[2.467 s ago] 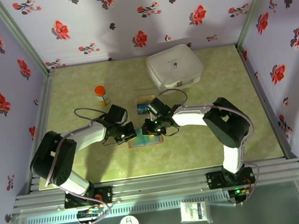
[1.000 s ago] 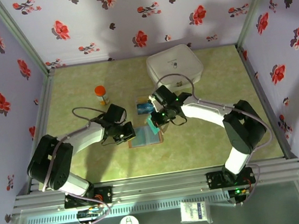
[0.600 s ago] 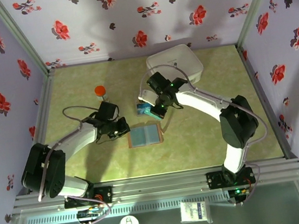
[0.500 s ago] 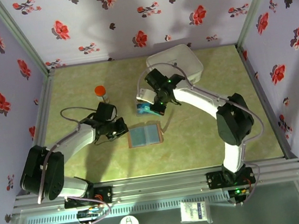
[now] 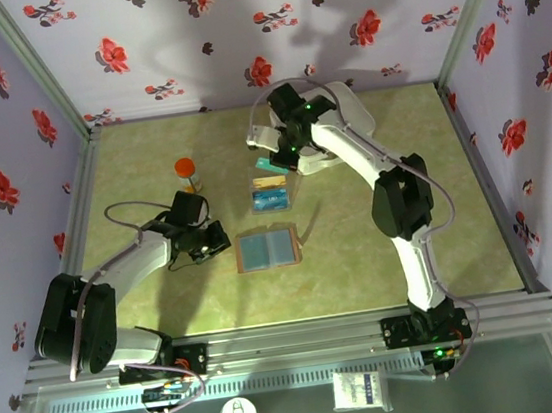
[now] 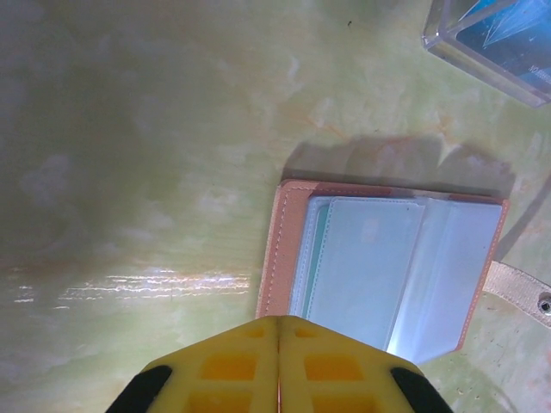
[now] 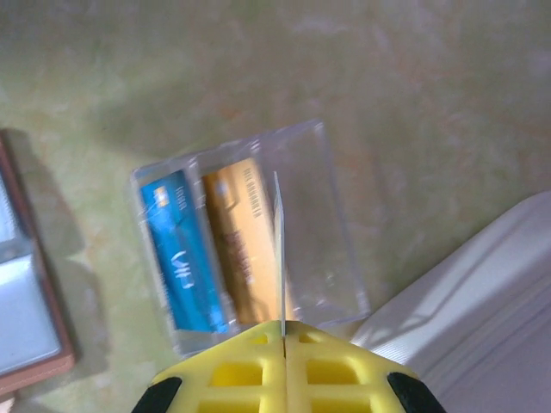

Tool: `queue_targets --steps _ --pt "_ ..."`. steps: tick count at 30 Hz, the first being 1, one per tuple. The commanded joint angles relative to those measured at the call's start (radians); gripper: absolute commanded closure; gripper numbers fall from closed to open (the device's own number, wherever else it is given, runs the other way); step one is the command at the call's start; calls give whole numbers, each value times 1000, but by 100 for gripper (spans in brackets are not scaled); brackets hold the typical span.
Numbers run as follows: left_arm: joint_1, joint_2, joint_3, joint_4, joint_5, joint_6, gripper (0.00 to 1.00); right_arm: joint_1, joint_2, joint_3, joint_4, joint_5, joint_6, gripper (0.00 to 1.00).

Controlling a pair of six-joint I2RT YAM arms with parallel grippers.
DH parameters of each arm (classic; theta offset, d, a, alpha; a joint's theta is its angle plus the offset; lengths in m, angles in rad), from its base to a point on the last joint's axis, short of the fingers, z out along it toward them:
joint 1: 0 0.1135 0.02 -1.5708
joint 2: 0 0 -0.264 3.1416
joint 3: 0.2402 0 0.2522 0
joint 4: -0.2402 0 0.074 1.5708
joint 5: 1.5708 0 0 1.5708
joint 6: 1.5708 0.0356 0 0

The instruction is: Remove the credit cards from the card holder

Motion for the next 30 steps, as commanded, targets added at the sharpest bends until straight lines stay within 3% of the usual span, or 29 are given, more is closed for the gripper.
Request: queue_targets --steps 1,15,21,30 --pt "11 -23 -14 -37 8 28 92 -16 75 113 -94 -58 -44 100" --pt "18 -13 -8 -52 8 40 92 -16 174 184 -76 -67 -48 99" --pt "19 -7 -16 -39 12 32 92 -18 170 182 -50 -30 -16 81" --pt "18 -10 -31 -20 18 22 92 -24 126 128 76 20 61 82"
